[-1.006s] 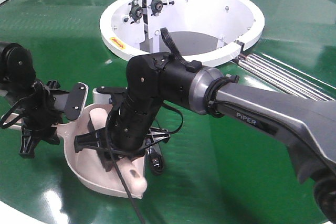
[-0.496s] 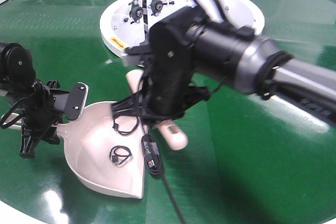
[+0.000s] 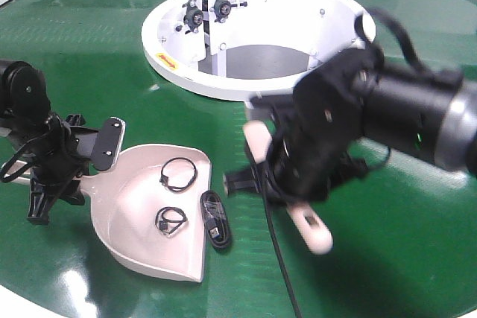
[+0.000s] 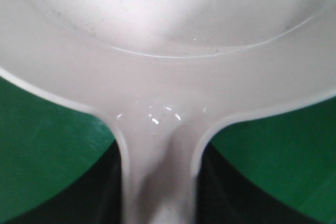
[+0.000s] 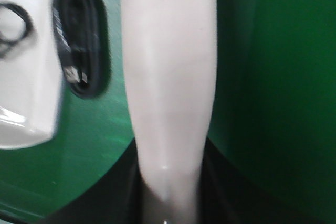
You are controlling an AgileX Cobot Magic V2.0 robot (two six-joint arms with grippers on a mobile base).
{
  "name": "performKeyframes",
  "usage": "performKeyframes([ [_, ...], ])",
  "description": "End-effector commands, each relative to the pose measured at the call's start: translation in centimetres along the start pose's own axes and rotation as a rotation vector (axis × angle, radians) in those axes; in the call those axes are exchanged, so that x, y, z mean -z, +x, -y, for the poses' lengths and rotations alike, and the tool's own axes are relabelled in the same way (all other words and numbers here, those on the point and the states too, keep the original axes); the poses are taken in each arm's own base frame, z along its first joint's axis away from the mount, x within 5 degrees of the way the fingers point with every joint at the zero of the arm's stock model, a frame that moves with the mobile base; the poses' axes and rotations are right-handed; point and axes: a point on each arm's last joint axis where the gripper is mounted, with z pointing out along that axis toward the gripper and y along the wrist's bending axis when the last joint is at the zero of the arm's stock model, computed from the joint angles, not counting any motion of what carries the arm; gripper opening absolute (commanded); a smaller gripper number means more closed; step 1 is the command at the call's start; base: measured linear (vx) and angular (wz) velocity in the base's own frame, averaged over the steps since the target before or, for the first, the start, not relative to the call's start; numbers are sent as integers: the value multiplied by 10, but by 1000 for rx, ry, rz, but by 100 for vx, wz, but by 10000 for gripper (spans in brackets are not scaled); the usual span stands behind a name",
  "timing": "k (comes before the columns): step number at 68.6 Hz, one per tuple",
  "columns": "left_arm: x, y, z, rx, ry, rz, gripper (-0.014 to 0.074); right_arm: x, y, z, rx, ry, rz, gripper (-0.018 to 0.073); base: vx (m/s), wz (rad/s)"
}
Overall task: Clean and inspect green conveyor with broom and dustpan
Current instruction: 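Sweep the remaining cable bundle into the dustpan with the brush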
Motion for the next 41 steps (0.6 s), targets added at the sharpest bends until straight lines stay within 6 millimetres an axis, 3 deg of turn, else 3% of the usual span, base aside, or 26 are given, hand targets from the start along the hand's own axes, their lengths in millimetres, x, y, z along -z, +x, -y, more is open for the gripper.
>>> performKeyframes([
  [1, 20, -5, -4, -4, -70, 22, -7, 5, 8, 5, -35, -44, 53, -2, 0, 0],
  [13, 20, -5, -4, -4, -70, 22, -7, -19, 20, 4, -63, -76, -6, -2, 0, 0],
  [41, 20, -5, -4, -4, -70, 22, -7, -53, 22, -19, -48, -178, -117, -2, 0, 0],
])
